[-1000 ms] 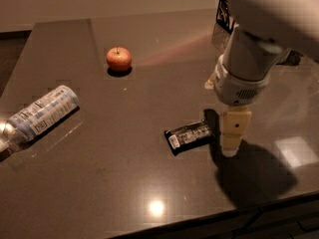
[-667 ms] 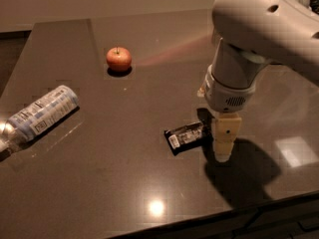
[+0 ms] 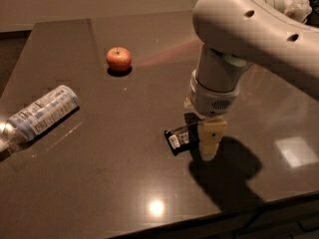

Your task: Pick rxbar chocolate

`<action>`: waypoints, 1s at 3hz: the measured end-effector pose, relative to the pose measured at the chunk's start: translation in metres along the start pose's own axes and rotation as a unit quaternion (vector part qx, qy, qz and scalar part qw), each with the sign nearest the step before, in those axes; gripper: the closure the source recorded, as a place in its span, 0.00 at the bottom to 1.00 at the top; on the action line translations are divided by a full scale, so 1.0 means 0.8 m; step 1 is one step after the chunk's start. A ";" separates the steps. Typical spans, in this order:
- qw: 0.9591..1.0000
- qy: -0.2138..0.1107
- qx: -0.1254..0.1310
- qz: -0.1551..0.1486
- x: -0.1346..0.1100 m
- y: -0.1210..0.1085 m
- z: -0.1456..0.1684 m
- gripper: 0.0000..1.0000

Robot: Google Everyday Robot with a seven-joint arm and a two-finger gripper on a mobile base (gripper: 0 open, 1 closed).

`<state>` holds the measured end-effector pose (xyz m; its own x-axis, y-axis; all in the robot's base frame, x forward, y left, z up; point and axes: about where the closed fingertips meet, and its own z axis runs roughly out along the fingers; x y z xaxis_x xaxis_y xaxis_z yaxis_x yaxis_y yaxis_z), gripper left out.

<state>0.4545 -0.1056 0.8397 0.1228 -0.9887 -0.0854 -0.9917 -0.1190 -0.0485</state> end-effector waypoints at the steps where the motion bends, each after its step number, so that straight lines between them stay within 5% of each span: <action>1: 1.000 0.002 -0.012 -0.009 -0.006 0.001 0.008 0.41; 3: 1.000 0.002 -0.018 -0.008 -0.006 0.001 0.004 0.88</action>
Offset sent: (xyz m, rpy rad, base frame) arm -0.0013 0.0009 -0.0073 -0.0124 0.0785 0.0153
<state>0.4530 -0.1009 0.8369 0.1395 -0.9869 -0.0809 -0.9902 -0.1388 -0.0137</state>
